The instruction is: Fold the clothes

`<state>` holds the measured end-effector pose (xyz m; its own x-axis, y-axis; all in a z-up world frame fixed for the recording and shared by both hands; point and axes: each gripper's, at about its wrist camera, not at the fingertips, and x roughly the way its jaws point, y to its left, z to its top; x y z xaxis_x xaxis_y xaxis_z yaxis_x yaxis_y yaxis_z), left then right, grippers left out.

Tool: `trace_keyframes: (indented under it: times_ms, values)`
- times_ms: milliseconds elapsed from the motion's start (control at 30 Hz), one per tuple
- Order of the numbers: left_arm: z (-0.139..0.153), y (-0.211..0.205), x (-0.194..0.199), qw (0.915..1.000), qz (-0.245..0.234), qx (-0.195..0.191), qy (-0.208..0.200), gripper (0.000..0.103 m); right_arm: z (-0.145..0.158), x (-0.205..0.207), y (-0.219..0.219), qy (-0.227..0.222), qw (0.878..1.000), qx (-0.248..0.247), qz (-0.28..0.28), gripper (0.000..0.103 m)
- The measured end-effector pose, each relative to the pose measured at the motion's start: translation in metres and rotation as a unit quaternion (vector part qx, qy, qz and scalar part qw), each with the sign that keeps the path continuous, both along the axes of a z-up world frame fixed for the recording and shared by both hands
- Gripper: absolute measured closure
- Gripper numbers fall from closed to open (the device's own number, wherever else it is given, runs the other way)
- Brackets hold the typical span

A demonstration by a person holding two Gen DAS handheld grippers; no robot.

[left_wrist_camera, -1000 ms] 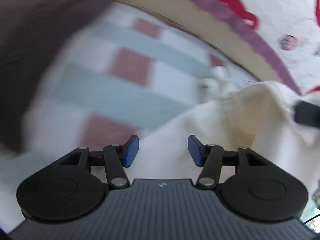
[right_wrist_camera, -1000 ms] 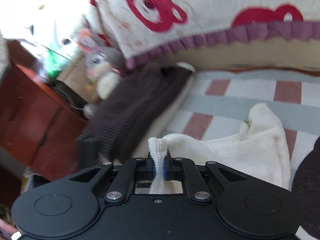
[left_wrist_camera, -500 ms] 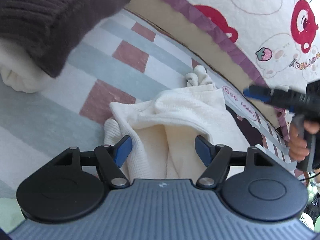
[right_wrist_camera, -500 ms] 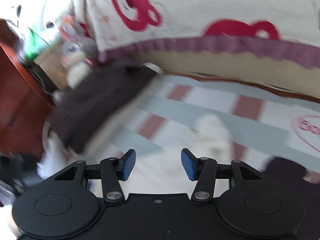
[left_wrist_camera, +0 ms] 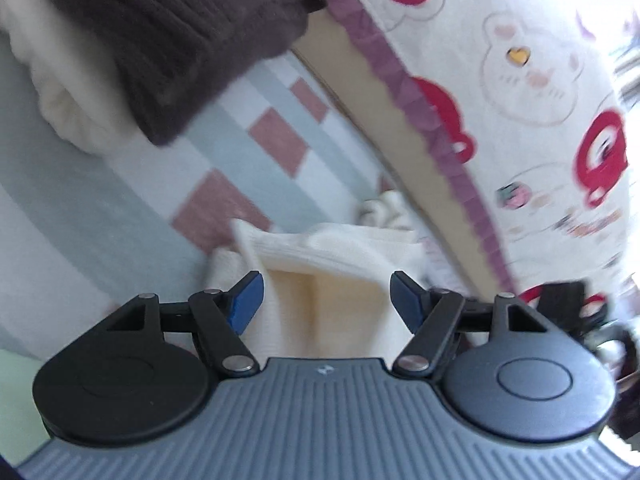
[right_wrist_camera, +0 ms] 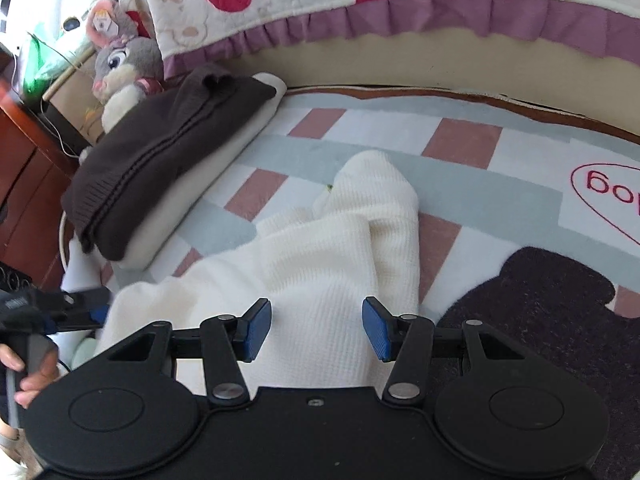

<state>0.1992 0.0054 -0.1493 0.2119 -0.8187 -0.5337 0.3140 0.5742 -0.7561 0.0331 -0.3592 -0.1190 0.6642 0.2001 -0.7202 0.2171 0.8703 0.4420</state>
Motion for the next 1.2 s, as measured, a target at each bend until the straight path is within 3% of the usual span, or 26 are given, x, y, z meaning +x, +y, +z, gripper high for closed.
trace_keyframes:
  times_ms: [100, 167, 300, 333, 367, 400, 433, 533, 600, 667, 700, 833, 900, 967, 1000, 1067, 1133, 1200]
  values:
    - [-0.010, -0.007, 0.004, 0.9995, 0.003, -0.017, 0.026, 0.030, -0.007, 0.001, 0.000, 0.022, 1.000, -0.007, -0.015, 0.047]
    - [-0.015, -0.015, 0.008, 0.9991, 0.011, -0.006, 0.041, 0.030, -0.011, -0.001, 0.000, 0.027, 0.999, -0.009, -0.019, 0.047]
    - [-0.011, -0.044, 0.011, 0.9972, 0.000, 0.071, -0.024, 0.030, -0.016, -0.006, -0.002, 0.019, 1.000, -0.001, -0.020, 0.047]
    - [-0.004, -0.050, 0.009, 0.9948, -0.007, 0.088, -0.050, 0.039, -0.017, -0.007, -0.002, 0.019, 1.000, -0.002, -0.019, 0.047]
    - [0.003, -0.054, 0.005, 0.9914, -0.013, 0.102, -0.080, 0.073, -0.018, -0.008, -0.002, 0.017, 1.000, -0.002, -0.019, 0.047]
    - [0.011, -0.056, 0.001, 0.9869, -0.018, 0.116, -0.111, 0.090, -0.019, -0.009, -0.002, 0.015, 1.000, -0.002, -0.020, 0.047]
    - [0.019, -0.056, -0.004, 0.9812, -0.018, 0.128, -0.144, 0.097, -0.020, -0.010, -0.002, 0.012, 1.000, -0.002, -0.020, 0.047]
    - [0.035, -0.046, -0.021, 0.9625, 0.007, 0.146, -0.229, 0.096, -0.023, -0.014, -0.001, -0.003, 1.000, -0.003, -0.017, 0.046]
    - [0.029, -0.041, -0.023, 0.9484, 0.040, 0.199, -0.244, 0.089, -0.026, -0.013, 0.004, -0.006, 1.000, -0.027, -0.004, 0.046]
    - [0.017, -0.044, -0.026, 0.9160, 0.052, 0.305, -0.255, 0.081, -0.030, -0.013, 0.008, -0.003, 0.999, -0.051, 0.001, 0.045]
    - [0.014, -0.043, -0.029, 0.9144, 0.035, 0.314, -0.253, 0.079, -0.030, -0.015, 0.008, -0.005, 0.999, -0.047, -0.007, 0.045]
    - [0.022, -0.030, -0.047, 0.9420, 0.025, 0.261, -0.209, 0.068, -0.015, -0.026, 0.009, -0.046, 0.997, -0.041, -0.042, 0.045]
    - [0.027, -0.022, -0.059, 0.9532, 0.037, 0.229, -0.194, 0.053, -0.007, -0.013, 0.012, -0.057, 0.997, -0.053, -0.015, 0.045]
    - [0.028, -0.016, -0.070, 0.9614, 0.036, 0.212, -0.172, 0.049, -0.008, 0.012, 0.014, -0.036, 0.997, -0.071, 0.009, 0.044]
    - [0.027, -0.017, -0.074, 0.9613, 0.028, 0.217, -0.167, 0.049, -0.009, 0.026, 0.015, -0.021, 0.996, -0.081, 0.019, 0.044]
    - [0.024, -0.021, -0.083, 0.9509, 0.022, 0.263, -0.162, 0.049, -0.014, 0.045, 0.010, 0.002, 0.993, -0.113, -0.021, 0.047]
    - [0.024, -0.022, -0.090, 0.9369, 0.027, 0.310, -0.159, 0.049, -0.016, 0.050, 0.000, 0.009, 0.987, -0.137, -0.080, 0.047]
    - [0.030, -0.013, -0.095, 0.9230, 0.045, 0.344, -0.167, 0.049, -0.012, 0.039, -0.003, 0.010, 0.985, -0.127, -0.113, 0.046]
